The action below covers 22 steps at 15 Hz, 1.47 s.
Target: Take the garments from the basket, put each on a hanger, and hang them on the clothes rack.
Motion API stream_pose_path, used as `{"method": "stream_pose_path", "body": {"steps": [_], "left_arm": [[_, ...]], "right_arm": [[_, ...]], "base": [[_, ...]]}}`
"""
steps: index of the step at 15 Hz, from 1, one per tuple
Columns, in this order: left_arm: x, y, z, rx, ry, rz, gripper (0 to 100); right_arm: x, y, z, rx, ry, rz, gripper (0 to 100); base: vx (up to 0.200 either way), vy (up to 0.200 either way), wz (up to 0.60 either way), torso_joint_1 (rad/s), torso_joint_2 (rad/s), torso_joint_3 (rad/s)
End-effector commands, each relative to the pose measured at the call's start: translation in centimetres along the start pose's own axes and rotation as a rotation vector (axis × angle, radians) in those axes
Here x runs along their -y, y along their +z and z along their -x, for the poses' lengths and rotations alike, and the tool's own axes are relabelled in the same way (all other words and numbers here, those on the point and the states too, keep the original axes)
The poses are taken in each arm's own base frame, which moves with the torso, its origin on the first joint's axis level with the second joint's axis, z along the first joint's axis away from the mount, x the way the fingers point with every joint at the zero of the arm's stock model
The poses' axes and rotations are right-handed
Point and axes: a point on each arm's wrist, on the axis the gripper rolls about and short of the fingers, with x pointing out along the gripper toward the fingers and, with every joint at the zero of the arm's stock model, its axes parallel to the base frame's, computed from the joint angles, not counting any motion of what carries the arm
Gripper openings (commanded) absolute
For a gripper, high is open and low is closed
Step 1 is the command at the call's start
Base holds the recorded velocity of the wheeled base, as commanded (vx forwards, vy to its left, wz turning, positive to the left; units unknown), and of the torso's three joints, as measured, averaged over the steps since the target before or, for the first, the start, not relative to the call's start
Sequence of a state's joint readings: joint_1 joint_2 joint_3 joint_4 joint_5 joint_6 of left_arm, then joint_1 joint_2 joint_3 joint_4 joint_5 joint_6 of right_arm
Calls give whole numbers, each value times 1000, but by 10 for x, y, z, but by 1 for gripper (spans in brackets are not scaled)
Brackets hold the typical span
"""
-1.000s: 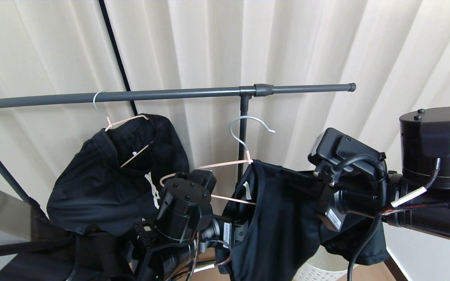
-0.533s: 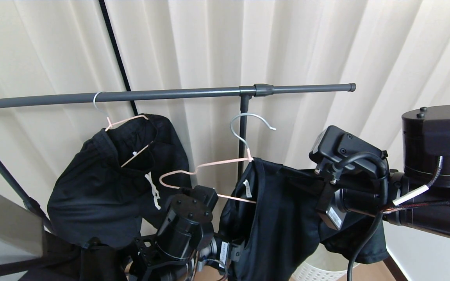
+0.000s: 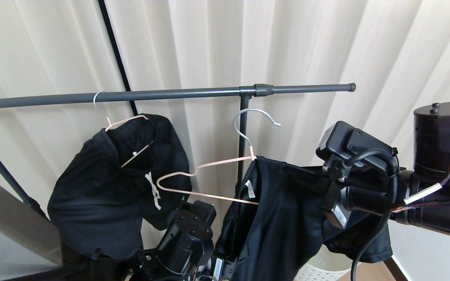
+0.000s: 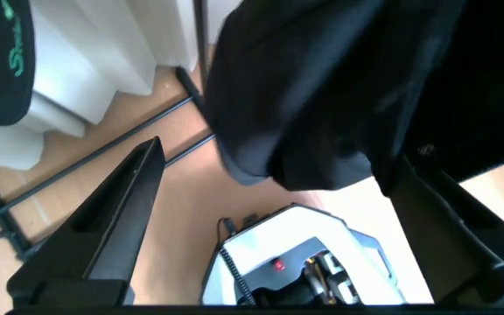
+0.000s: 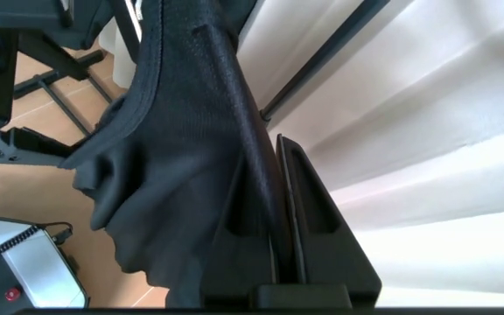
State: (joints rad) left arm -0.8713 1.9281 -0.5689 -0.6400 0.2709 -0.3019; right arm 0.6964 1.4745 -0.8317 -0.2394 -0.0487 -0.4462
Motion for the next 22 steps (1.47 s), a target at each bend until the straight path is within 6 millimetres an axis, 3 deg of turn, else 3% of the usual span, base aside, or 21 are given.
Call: {"method": "stream_pose_path", "body": {"steps": [1,2,9,13,22], "left_arm": [[-1,-3,1,-6,16,-4,100],[-1,-4,1,-6,24,-5,0],[-6,6,15,87,28,27,0],[-20,18,29,145,48,71,0],[-45,23,45,188,103,120,0]], "right_arm": [[1,1,0,3,-4,-1,0],[1,1,0,3,-5,-1,0],[6,-2,-2,-10,-20,-11,0],[8,-2,-2,-11,-28,-14,0],[9,-1,-1,-2,-29,-14,0]], "base": [[0,0,0,0,0,0],[0,0,0,0,0,0],[0,0,0,0,0,0],[0,0,0,0,0,0],[0,0,0,0,0,0]]}}
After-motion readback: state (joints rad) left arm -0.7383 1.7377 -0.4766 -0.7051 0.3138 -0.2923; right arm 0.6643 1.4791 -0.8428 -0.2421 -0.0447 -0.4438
